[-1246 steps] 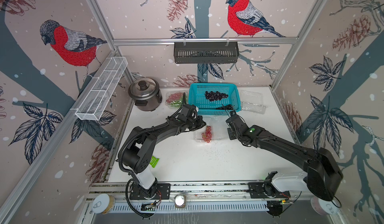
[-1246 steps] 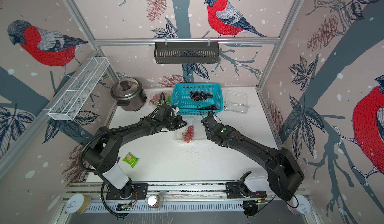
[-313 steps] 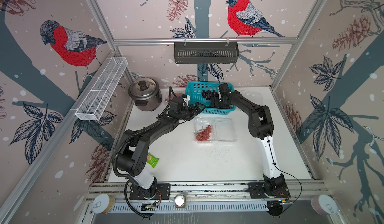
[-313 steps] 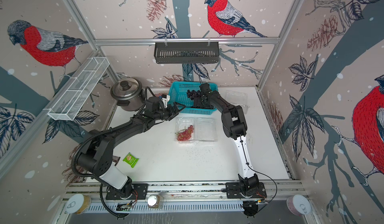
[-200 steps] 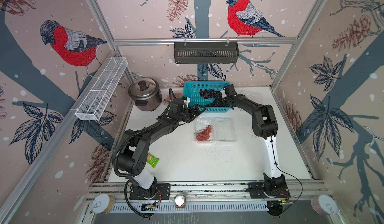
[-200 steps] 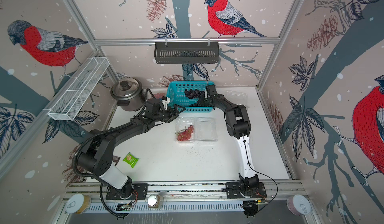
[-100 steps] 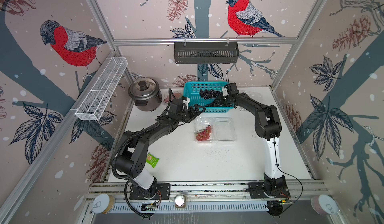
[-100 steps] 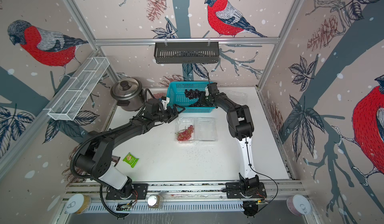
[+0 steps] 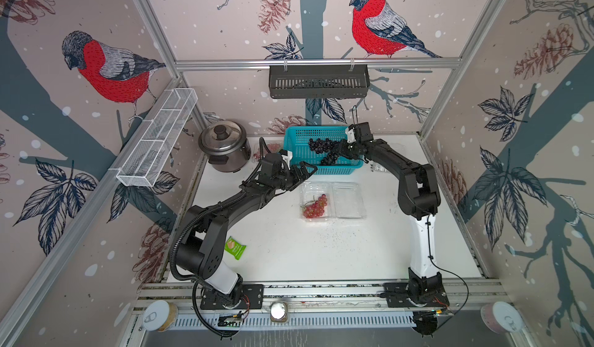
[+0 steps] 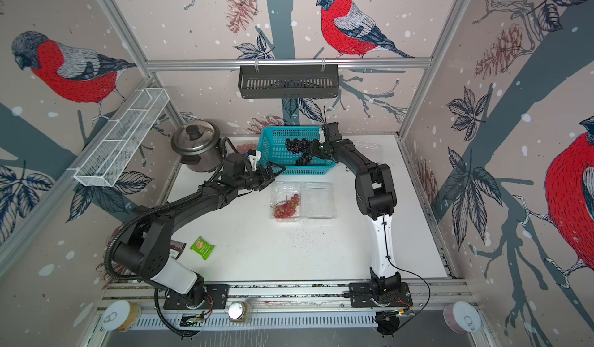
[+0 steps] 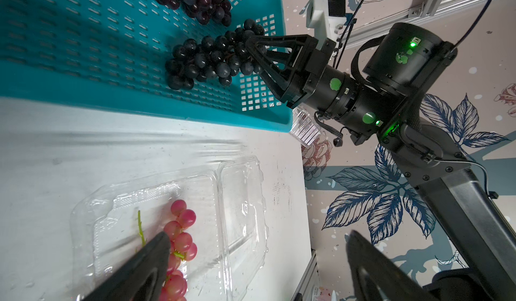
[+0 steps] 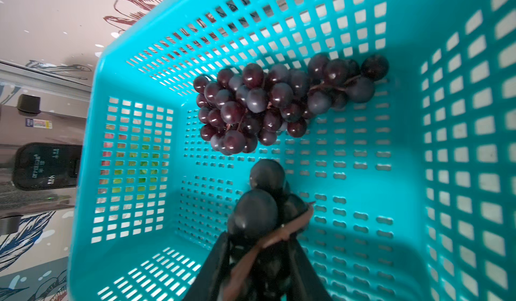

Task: Pack grapes into containers
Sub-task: Pick up the grape from the basket.

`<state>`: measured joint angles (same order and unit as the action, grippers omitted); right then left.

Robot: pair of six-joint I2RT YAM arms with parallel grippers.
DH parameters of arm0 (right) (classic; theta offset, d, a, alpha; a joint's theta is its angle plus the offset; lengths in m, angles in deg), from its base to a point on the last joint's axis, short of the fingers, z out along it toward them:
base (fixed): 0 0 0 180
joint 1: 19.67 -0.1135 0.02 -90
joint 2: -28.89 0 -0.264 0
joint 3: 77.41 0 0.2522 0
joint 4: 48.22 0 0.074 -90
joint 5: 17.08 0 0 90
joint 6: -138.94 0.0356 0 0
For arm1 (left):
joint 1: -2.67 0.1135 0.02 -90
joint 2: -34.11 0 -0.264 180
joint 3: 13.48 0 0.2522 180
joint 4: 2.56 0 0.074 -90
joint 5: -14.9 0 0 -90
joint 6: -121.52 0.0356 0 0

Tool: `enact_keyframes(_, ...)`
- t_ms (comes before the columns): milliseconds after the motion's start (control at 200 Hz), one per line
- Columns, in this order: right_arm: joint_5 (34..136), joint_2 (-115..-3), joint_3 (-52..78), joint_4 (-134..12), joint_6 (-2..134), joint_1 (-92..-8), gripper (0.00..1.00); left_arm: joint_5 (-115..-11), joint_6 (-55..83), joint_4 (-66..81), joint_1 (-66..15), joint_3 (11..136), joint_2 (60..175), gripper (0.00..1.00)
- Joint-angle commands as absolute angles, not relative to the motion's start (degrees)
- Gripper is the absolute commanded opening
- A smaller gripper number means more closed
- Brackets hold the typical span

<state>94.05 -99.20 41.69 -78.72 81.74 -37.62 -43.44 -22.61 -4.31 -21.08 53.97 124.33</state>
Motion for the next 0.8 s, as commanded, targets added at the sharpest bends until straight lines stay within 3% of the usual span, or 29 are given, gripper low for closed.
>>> enact_keyframes(0, 93.8, -97.8, 42.4, -79.3, 80.9, -37.7, 0.31, -43.5, -22.9, -4.8, -21.0, 53.9, 123.6, 0.97)
enact_keyframes(795, 92.7, -92.0, 45.6, -84.2, 80.1, -38.9, 0.21, -44.6, -23.8, -4.1, -20.9, 51.6, 119.1, 0.97)
